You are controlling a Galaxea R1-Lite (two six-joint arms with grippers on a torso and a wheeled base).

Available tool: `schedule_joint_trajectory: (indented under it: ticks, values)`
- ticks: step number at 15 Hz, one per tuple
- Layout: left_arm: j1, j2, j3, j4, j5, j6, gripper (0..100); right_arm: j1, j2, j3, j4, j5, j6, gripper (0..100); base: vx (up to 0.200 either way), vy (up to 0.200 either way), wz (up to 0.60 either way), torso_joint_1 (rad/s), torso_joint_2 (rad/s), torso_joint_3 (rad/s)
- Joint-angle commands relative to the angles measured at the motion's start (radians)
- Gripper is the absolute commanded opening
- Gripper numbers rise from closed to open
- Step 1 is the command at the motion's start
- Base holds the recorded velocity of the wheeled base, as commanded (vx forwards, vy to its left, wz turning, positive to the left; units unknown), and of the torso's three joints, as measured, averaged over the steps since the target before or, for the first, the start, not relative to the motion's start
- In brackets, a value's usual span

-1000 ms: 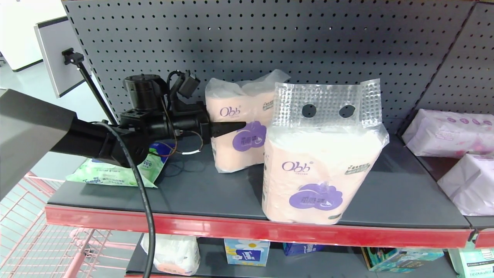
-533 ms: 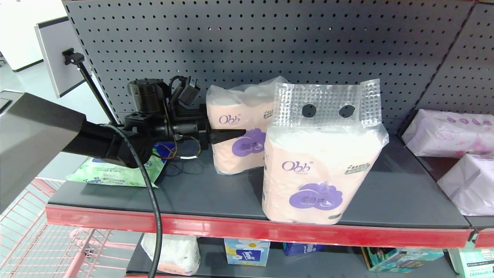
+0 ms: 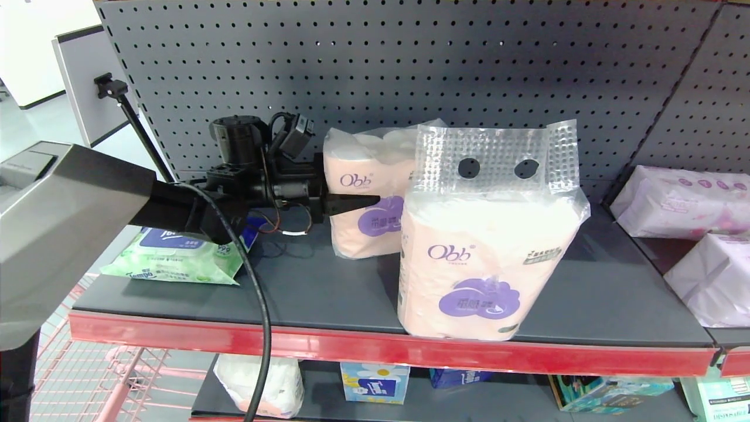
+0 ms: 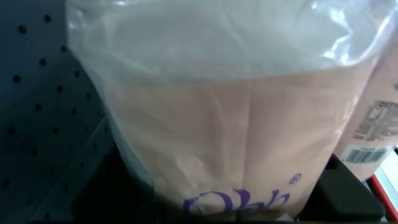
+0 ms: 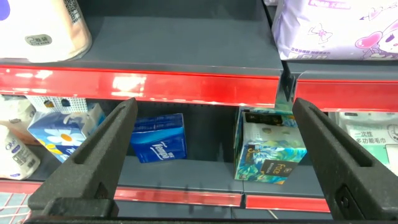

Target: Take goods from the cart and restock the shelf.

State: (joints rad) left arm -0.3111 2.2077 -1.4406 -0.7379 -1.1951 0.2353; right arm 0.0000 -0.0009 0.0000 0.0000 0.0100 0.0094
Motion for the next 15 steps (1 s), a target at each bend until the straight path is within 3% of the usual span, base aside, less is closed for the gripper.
schedule_joint_trajectory:
  ticks: [1, 2, 4, 15]
  values:
    - [0.000, 0.012, -0.035, 0.052, -0.027, 0.048, 0, 0.000, 0.001, 0.000, 0.000, 0.001, 0.000, 100, 0.000, 0.000, 0.00, 0.000, 0.00, 0.000]
    - [0.001, 0.014, -0.061, 0.107, -0.031, 0.085, 0, 0.000, 0.001, 0.000, 0.000, 0.001, 0.000, 100, 0.000, 0.000, 0.00, 0.000, 0.00, 0.000]
    - [0.001, 0.012, -0.093, 0.167, -0.029, 0.107, 0, 0.002, 0.001, 0.000, 0.000, 0.001, 0.000, 100, 0.000, 0.000, 0.00, 0.000, 0.00, 0.000]
    - [-0.023, 0.026, -0.121, 0.150, -0.078, 0.128, 0, 0.000, 0.001, 0.000, 0.000, 0.001, 0.000, 100, 0.000, 0.000, 0.00, 0.000, 0.00, 0.000]
